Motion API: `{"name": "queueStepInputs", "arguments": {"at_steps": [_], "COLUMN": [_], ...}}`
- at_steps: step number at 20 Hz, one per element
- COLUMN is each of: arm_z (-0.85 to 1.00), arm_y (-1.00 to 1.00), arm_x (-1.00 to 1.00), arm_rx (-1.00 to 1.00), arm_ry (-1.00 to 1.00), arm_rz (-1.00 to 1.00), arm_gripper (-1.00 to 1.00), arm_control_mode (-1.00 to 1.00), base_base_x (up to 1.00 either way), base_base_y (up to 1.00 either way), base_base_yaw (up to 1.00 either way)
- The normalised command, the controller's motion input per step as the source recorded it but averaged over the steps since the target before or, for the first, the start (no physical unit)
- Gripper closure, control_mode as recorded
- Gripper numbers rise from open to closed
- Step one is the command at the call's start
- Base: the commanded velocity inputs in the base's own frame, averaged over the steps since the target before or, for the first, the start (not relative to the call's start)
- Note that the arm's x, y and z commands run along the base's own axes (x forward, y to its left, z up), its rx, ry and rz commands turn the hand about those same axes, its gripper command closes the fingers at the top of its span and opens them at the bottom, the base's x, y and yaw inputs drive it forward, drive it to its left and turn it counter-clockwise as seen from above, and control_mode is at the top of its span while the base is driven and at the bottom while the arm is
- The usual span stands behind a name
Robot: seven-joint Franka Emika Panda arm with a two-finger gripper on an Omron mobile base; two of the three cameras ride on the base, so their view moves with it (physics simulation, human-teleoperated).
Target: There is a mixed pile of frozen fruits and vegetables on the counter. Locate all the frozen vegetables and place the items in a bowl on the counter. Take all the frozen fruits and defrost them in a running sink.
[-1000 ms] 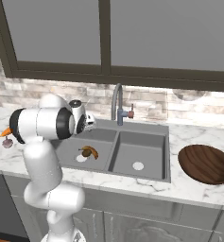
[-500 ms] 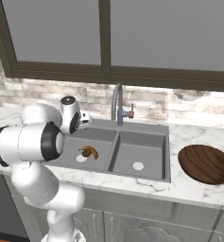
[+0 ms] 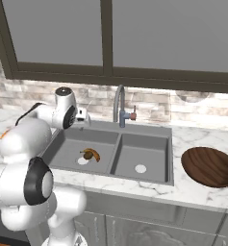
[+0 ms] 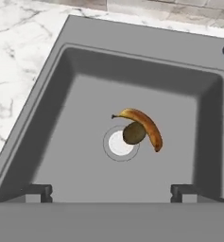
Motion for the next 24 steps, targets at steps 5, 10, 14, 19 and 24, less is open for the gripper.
{"name": "queueStepInputs", "arguments": {"at_steps": [5,10,14,19,24], "arm_z": [0.45,0.14,-0.05,0.17,0.31], "arm_y": [0.0,0.05,0.28,0.44,0.47], "arm_x": [-0.64,-0.71,-0.25,-0.23,-0.32], "arm_rx": [0.04,0.0,0.02,0.09,0.06], "arm_ry": [0.14,0.0,-0.01,0.0,-0.02], "arm_rz": [-0.12,-0.03,0.0,0.0,0.1], "arm_gripper": [-1.0,-1.0,-1.0,-1.0,-1.0], "arm_control_mode": [-1.0,-1.0,-1.0,-1.0,-1.0], "base_base_x": [0.0,0.0,0.0,0.0,0.0], "base_base_y": [0.0,0.0,0.0,0.0,0.0], "base_base_yaw": [0.0,0.0,0.0,0.0,0.0]}}
